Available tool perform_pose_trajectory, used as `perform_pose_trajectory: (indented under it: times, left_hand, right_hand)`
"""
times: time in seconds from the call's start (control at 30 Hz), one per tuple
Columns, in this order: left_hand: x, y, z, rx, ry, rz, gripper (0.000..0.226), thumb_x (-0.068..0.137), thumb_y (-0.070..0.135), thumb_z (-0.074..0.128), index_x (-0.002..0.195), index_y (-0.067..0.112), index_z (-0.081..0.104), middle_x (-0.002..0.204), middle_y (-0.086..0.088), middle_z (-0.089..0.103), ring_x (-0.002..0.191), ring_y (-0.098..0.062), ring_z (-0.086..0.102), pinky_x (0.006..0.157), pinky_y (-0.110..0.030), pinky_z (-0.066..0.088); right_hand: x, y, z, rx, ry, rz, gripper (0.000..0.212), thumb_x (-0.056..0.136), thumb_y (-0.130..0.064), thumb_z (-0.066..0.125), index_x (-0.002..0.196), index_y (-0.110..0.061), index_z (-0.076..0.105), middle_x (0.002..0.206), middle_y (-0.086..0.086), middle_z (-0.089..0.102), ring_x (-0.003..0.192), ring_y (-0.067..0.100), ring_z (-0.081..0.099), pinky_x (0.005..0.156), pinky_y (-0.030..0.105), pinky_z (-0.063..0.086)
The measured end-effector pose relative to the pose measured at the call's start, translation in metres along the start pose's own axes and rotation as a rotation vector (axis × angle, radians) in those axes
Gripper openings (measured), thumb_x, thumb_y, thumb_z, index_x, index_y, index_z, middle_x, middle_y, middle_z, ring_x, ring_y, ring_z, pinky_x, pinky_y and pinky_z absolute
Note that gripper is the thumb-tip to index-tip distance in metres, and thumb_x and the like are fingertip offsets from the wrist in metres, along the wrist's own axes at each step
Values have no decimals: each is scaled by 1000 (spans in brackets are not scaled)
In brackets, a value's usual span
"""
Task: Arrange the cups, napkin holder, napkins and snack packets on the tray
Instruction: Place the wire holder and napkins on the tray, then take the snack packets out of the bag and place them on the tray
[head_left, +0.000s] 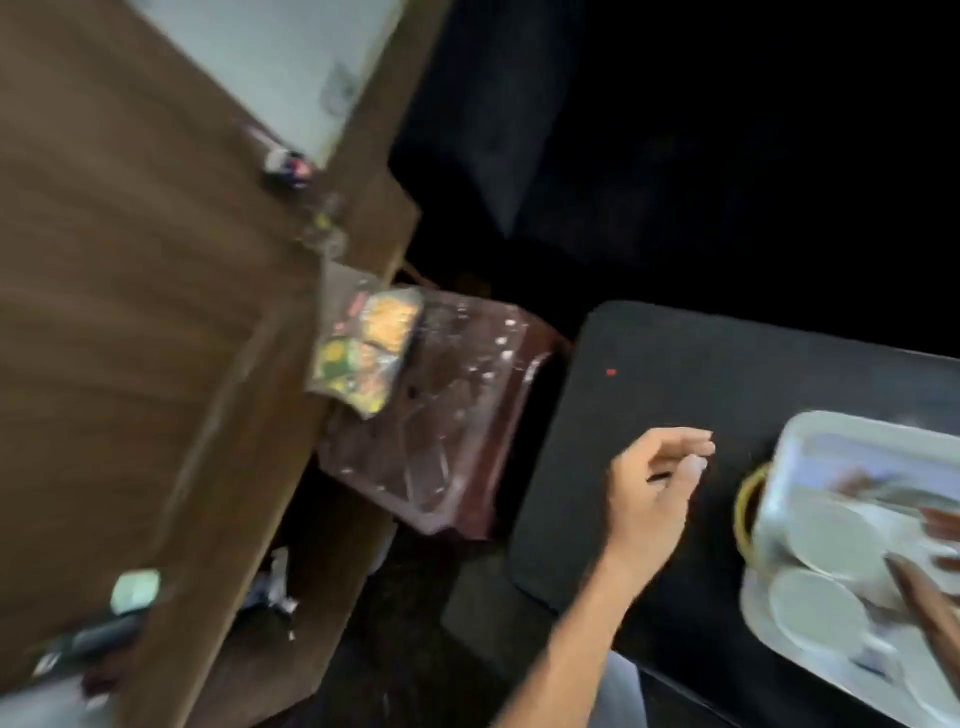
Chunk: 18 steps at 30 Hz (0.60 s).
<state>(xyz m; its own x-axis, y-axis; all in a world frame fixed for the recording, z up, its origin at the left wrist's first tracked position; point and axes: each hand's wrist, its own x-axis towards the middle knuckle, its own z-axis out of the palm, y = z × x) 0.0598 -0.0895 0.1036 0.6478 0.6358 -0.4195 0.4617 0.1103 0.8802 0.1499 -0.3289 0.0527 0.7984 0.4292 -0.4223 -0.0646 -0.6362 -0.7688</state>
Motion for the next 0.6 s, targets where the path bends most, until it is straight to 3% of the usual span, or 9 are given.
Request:
perform_pose_trajectory:
  times: [0.1, 0.17, 0.23, 0.33, 0.47, 0.53, 0.6]
  left_hand:
    - [-3, -2, -63, -59, 169, -24, 29, 93, -3, 58, 102, 21, 72, 109, -11, 78, 97, -16, 73, 86, -25, 56]
    - [-3, -8, -100, -81, 258, -38, 30, 95, -2, 58, 102, 23, 72, 107, -6, 78, 101, -20, 73, 88, -30, 57]
    - [-3, -16, -135, -100, 323, -47, 28, 97, -1, 58, 104, 21, 72, 106, -4, 78, 100, -21, 73, 89, -35, 58]
    - [1, -32, -183, -123, 396, -30, 28, 98, 0, 59, 105, 23, 72, 104, -1, 77, 93, -15, 72, 85, -35, 58]
    - [20, -55, -256, -123, 605, -38, 29, 97, 2, 61, 115, 22, 68, 110, 2, 73, 98, -14, 71, 84, -33, 60]
    - [35, -64, -297, 83, 760, -5, 36, 93, -1, 63, 123, 19, 65, 116, 0, 69, 99, -14, 68, 86, -36, 58]
    - [55, -70, -334, 466, 818, 58, 49, 88, 0, 69, 133, 16, 59, 127, -6, 63, 113, -22, 63, 98, -39, 54]
  right_hand:
    - [15, -35, 39, -74, -72, -142, 57, 74, -65, 62, 123, -38, 53, 114, -30, 52, 100, -5, 53, 86, 16, 47]
    - [13, -73, 70, -148, -13, -226, 45, 80, -39, 74, 118, -45, 51, 104, -12, 57, 90, 12, 59, 78, 27, 56]
    - [15, -109, 98, -237, 41, -290, 49, 76, -16, 77, 120, -29, 58, 96, 4, 59, 78, 26, 60, 70, 45, 58]
    - [21, -146, 137, -347, 2, -366, 50, 74, -5, 82, 120, -6, 63, 107, 17, 62, 77, 30, 61, 76, 44, 55]
    - [20, -192, 186, -357, -104, -442, 48, 80, -10, 79, 125, -5, 61, 113, 13, 61, 80, 19, 56, 73, 31, 48]
    - [20, -211, 208, -335, -156, -436, 46, 85, -15, 75, 128, -9, 59, 117, 8, 59, 85, 16, 56, 74, 29, 46]
    - [22, -224, 229, -323, -189, -435, 45, 87, -19, 72, 130, -13, 57, 120, 4, 58, 90, 15, 56, 77, 32, 49]
